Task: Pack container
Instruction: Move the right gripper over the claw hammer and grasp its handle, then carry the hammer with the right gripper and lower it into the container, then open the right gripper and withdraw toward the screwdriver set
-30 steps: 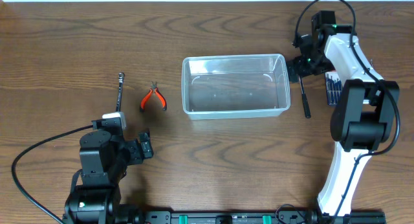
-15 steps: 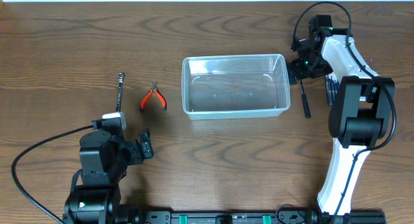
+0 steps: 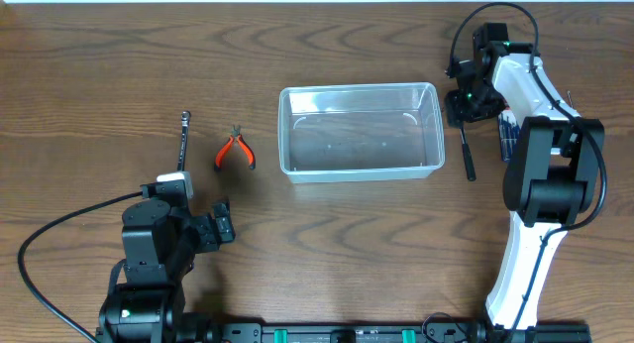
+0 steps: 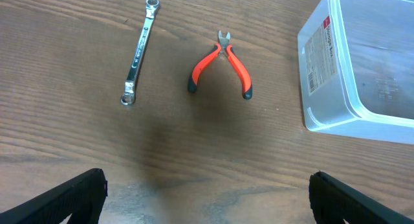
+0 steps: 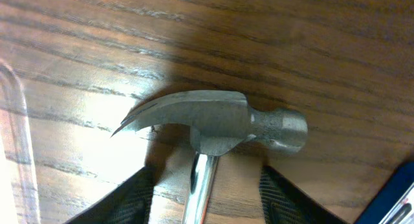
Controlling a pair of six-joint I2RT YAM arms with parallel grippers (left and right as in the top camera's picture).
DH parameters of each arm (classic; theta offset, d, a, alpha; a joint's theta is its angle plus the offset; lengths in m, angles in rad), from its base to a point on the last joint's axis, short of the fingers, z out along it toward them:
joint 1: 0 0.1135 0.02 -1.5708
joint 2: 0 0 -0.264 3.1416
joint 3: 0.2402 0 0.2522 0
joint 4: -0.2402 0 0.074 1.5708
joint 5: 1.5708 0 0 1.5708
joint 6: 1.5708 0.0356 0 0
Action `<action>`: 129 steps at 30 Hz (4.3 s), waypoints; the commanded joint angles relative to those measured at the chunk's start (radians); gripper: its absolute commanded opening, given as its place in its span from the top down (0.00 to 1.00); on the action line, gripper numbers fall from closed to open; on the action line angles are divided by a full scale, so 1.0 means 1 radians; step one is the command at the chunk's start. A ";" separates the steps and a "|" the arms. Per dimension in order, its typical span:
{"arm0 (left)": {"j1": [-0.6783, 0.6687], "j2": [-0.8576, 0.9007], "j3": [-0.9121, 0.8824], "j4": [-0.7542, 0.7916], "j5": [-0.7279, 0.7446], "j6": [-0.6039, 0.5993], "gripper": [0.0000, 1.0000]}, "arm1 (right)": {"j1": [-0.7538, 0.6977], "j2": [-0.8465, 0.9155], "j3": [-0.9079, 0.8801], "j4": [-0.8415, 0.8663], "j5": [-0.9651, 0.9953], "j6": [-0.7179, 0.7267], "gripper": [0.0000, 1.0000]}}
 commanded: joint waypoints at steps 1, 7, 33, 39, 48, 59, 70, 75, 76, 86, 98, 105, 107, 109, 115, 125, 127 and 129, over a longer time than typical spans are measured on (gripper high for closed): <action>0.004 0.001 0.027 -0.002 -0.005 -0.002 0.02 | 0.009 0.029 0.011 -0.001 -0.011 0.005 0.55; 0.004 0.001 0.027 -0.002 -0.005 -0.002 0.02 | 0.009 0.029 0.011 -0.001 -0.011 0.005 0.69; 0.004 0.001 0.027 -0.001 -0.005 -0.001 0.02 | 0.009 0.007 0.040 -0.008 -0.011 0.054 0.99; 0.004 0.001 0.027 -0.005 -0.005 -0.001 0.02 | 0.014 -0.106 0.212 -0.079 -0.027 0.117 0.99; 0.004 0.001 0.027 -0.005 -0.005 -0.001 0.02 | 0.173 -0.316 0.325 -0.142 -0.136 -0.191 0.99; 0.004 0.001 0.027 -0.005 -0.005 -0.001 0.02 | 0.443 -0.259 0.259 -0.322 -0.248 -0.790 0.99; 0.004 0.001 0.027 -0.005 -0.005 -0.001 0.02 | 0.452 -0.076 0.186 -0.307 -0.250 -0.770 0.99; 0.004 0.001 0.027 -0.005 -0.005 -0.001 0.02 | 0.452 0.000 0.186 -0.309 -0.250 -0.770 0.97; 0.004 0.001 0.027 -0.005 -0.005 -0.001 0.02 | 0.452 0.013 0.186 -0.309 -0.250 -0.770 0.97; 0.004 0.001 0.027 -0.005 -0.005 -0.001 0.02 | 0.452 0.057 0.186 -0.313 -0.251 -0.759 0.63; 0.004 0.001 0.027 -0.005 -0.005 0.002 0.02 | 0.448 -0.002 0.286 -0.357 -0.241 -0.618 0.13; 0.004 0.001 0.027 -0.005 -0.005 0.002 0.02 | 0.315 -0.198 0.533 -0.322 -0.002 -0.173 0.01; 0.004 0.001 0.027 -0.005 -0.005 0.002 0.02 | 0.210 -0.244 0.570 -0.325 0.063 0.021 0.01; 0.004 0.001 0.027 -0.005 -0.005 0.002 0.02 | 0.107 -0.273 0.576 -0.346 0.055 0.124 0.01; 0.004 0.001 0.027 -0.005 -0.005 0.002 0.02 | -0.164 -0.275 0.546 -0.482 0.032 0.156 0.01; 0.004 0.001 0.027 -0.005 -0.005 0.002 0.02 | -0.276 -0.245 0.154 -0.300 0.036 -0.057 0.01; 0.004 0.001 0.027 -0.005 -0.005 0.002 0.02 | -0.275 -0.245 0.066 -0.222 0.036 -0.093 0.01; 0.004 0.001 0.027 -0.005 -0.005 0.002 0.02 | -0.275 -0.245 -0.001 -0.151 0.036 -0.113 0.01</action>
